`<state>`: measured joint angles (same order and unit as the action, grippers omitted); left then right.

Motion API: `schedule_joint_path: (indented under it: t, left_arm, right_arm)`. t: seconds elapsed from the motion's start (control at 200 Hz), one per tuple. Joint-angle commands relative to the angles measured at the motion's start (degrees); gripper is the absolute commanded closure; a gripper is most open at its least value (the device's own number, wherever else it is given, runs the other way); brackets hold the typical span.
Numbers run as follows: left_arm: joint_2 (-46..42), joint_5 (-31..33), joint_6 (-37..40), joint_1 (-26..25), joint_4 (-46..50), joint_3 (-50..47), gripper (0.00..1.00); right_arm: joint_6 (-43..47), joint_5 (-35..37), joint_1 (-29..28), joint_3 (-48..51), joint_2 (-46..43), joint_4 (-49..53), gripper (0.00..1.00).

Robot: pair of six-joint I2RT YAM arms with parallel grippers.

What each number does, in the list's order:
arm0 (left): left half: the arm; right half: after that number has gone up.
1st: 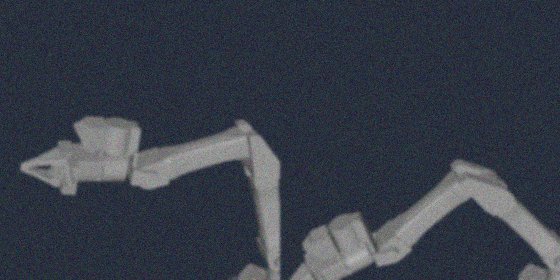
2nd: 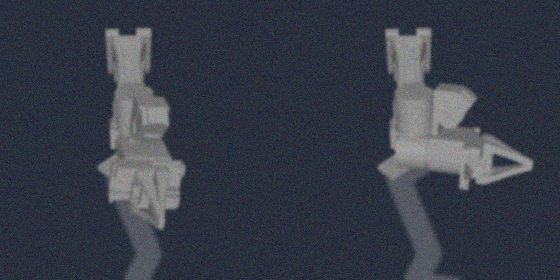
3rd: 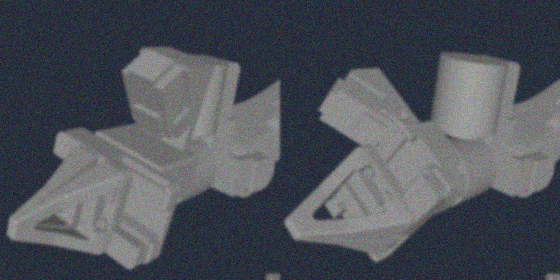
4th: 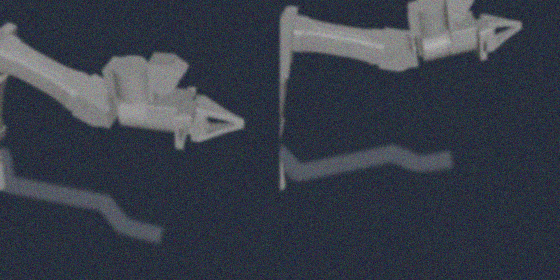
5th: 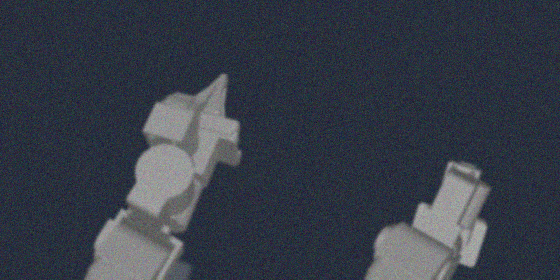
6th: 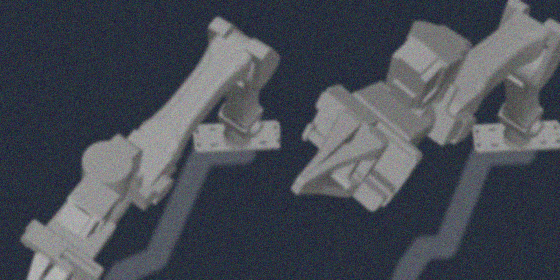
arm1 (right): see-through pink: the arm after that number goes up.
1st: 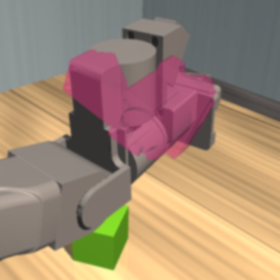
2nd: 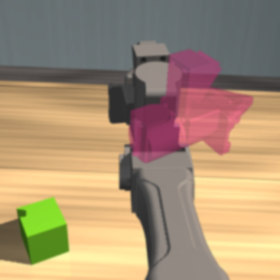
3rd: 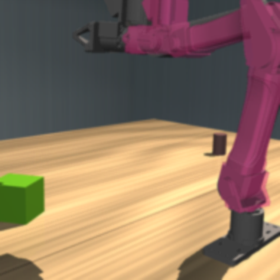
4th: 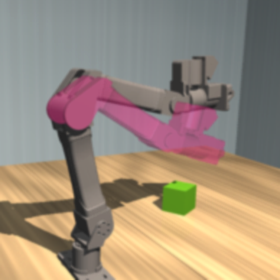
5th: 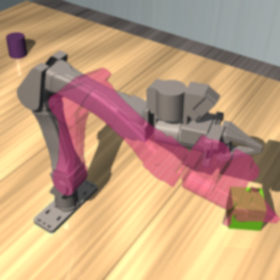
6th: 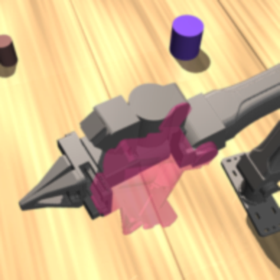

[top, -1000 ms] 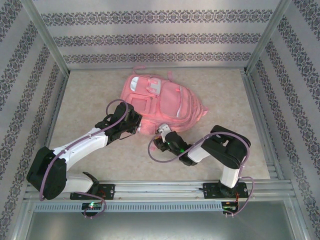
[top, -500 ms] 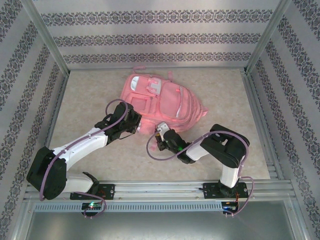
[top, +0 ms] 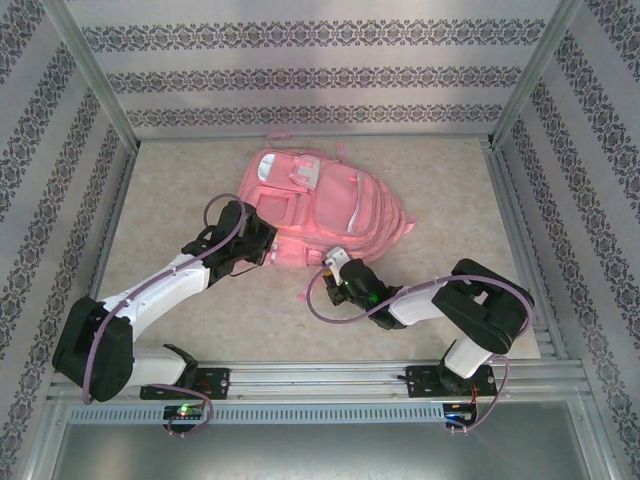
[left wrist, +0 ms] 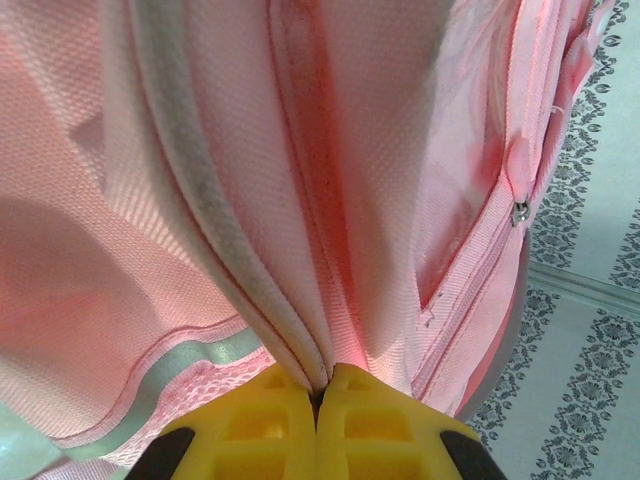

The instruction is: Pack the student bag

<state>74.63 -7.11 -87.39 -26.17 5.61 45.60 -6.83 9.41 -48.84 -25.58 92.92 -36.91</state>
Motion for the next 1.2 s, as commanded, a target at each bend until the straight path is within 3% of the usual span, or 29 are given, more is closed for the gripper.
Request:
schedule_joint_path:
  t: [0.0, 0.52, 0.659, 0.829, 0.964, 1.064, 1.149, 1.199]
  left_arm:
    - [-2.3, 1.7, 3.5, 2.8, -0.1, -1.1, 1.00]
    - [-5.3, 0.6, 16.7, 10.6, 7.8, -1.2, 1.00]
    - [-5.6, 1.1, 20.3, 13.2, 8.2, -0.9, 1.00]
    - [0.2, -1.2, 26.4, 14.8, 11.5, 5.4, 1.00]
    - [8.8, -8.9, 30.6, 17.4, 12.4, 12.2, 1.00]
    - [12.2, -17.1, 31.6, 21.3, 10.4, 15.2, 0.86]
    - [9.4, -16.3, 33.1, 21.9, 12.8, 15.8, 0.62]
    - [7.2, -16.6, 31.7, 21.8, 13.7, 14.2, 0.54]
  right_arm:
    - [1.1, 2.2, 1.6, 1.6, -2.7, 5.8, 0.99]
    - [-6.4, 4.9, 5.1, 2.0, -16.3, 24.4, 1.00]
    - [-8.9, 2.5, 4.7, 0.5, -18.7, 30.1, 1.00]
    - [-11.2, 2.5, 3.3, 0.8, -22.1, 35.1, 1.00]
    - [-7.8, -3.5, 0.8, 0.9, -22.5, 33.3, 1.00]
    - [-6.3, -9.2, -0.4, -0.7, -21.0, 30.8, 1.00]
    - [-6.4, -12.8, -1.0, -3.7, -18.5, 29.9, 1.00]
    - [-7.2, -14.9, -1.2, -5.7, -16.7, 29.1, 1.00]
